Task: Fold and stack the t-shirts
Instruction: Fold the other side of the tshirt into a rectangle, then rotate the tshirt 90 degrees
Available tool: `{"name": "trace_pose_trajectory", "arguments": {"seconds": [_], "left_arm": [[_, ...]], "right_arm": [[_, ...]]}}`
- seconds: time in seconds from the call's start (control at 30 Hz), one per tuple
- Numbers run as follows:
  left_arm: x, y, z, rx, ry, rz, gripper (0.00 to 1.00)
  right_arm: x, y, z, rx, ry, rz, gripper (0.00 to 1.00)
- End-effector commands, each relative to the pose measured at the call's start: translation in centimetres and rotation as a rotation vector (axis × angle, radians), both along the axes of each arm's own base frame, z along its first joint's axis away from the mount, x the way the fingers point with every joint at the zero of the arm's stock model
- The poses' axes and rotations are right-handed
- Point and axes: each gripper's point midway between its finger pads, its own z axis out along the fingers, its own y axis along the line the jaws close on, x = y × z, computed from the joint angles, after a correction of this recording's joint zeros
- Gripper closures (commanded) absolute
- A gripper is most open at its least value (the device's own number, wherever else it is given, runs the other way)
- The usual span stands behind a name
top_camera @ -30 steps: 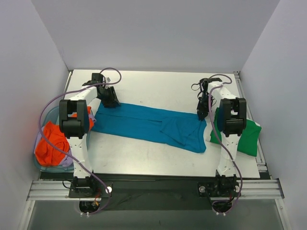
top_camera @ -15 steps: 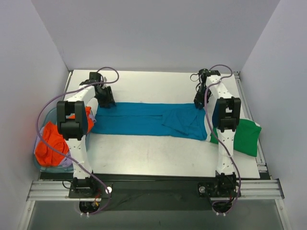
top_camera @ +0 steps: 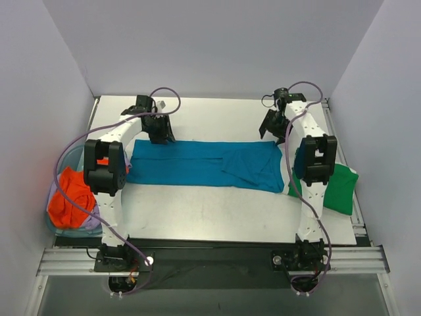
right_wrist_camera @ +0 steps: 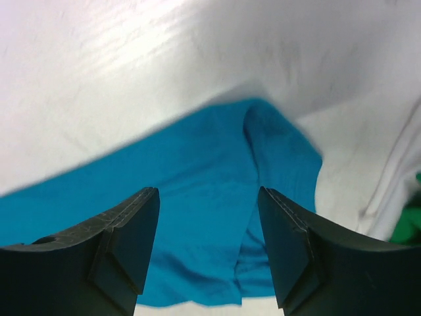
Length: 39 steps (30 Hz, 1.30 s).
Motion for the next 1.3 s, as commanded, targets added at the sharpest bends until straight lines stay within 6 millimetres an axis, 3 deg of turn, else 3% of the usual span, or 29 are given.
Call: {"name": "trace_pose_trajectory", "arguments": {"seconds": [0.0,0.07,0.1,0.2,0.3,0.5,0.63,0.87,0.93,0.97,1.0,1.1,1.27], "left_arm": [[0.2,-1.2,0.3,-0.072,-0.031,-0.043,0.46],[-0.1,-1.0,-0.7,-0.07,-0.013,-0.04,0.46],[-0.2,-1.0,-1.0,-0.071,-0.006,-0.038,0.46],[-0.6,-0.9,-2.1,-0.074,0.013,-0.034,0.46],[-1.0,-0.8,-3.2,-0.078,0.037,-0.031,0.46],[-2.1,0.7,-4.7,-0.04,0.091,0.002,0.47],[-2.5,1.8,-4.3,-0.045,0.095,0.027,0.47],[-3.6,2.3,-4.0,-0.031,0.099,0.023,0.46],[-3.6,2.4,-3.4,-0.028,0.084,0.023,0.46],[-3.5,2.4,-3.2,-0.026,0.078,0.021,0.46],[-3.5,2.4,-2.6,-0.028,0.068,0.02,0.46],[-3.3,2.3,-2.0,-0.034,0.048,0.018,0.47],[-3.5,2.3,-2.4,-0.033,0.058,0.02,0.46]], "right_arm": [[-2.9,2.0,4.5,0.04,-0.037,0.052,0.38],[-4.5,3.5,4.8,0.073,-0.024,0.087,0.39],[-6.2,4.2,3.7,0.095,0.029,0.108,0.39],[-8.7,6.3,3.0,0.117,0.08,0.17,0.39],[-11.4,7.8,1.0,0.118,0.16,0.207,0.4],[-11.8,8.1,-1.4,0.101,0.23,0.181,0.41],[-11.9,7.7,-3.4,0.059,0.277,0.136,0.42],[-9.4,7.6,-5.8,-0.004,0.331,0.053,0.45],[-7.3,7.9,-5.0,-0.014,0.284,0.038,0.45],[-6.7,7.8,-5.5,-0.024,0.282,0.03,0.45],[-5.0,8.2,-4.6,-0.024,0.226,0.018,0.45],[-2.9,8.1,-4.6,-0.014,0.183,-0.024,0.44],[1.1,9.1,-4.5,0.131,0.099,-0.085,0.43]]}}
